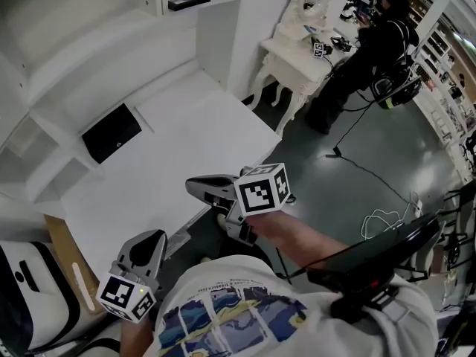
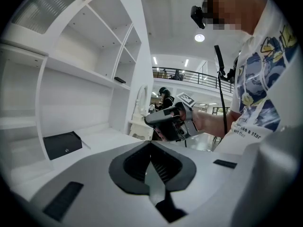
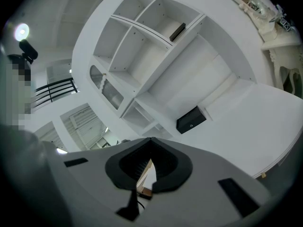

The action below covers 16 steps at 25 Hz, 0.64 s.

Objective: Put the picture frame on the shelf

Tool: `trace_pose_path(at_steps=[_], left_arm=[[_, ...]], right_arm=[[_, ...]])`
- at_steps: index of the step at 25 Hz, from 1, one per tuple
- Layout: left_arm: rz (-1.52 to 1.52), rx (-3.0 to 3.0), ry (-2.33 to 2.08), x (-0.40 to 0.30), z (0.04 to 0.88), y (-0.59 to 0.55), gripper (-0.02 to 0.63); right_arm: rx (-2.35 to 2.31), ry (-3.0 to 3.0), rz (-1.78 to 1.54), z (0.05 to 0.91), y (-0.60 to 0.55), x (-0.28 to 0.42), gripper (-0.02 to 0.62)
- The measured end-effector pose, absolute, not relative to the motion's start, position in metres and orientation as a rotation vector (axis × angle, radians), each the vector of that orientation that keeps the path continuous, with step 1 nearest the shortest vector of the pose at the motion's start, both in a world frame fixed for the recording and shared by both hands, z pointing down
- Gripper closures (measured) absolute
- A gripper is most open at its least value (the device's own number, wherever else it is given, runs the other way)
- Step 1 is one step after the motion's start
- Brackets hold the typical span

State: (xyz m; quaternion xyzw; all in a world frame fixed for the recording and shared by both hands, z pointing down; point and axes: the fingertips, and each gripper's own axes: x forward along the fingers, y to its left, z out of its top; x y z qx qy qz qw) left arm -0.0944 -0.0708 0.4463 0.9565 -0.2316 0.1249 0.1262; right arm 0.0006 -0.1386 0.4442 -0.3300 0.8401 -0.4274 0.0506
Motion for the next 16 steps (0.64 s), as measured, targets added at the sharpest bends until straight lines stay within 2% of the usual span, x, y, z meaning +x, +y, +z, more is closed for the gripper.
trace_pose_path(at_steps=[16], left_arm=[[0.392,2.754,-0.689,-0.046,0.447,-0.141,0.592]], right_arm=[[-0.970,2.553,-1.330,0.447,-0.211,0.044,0.571]])
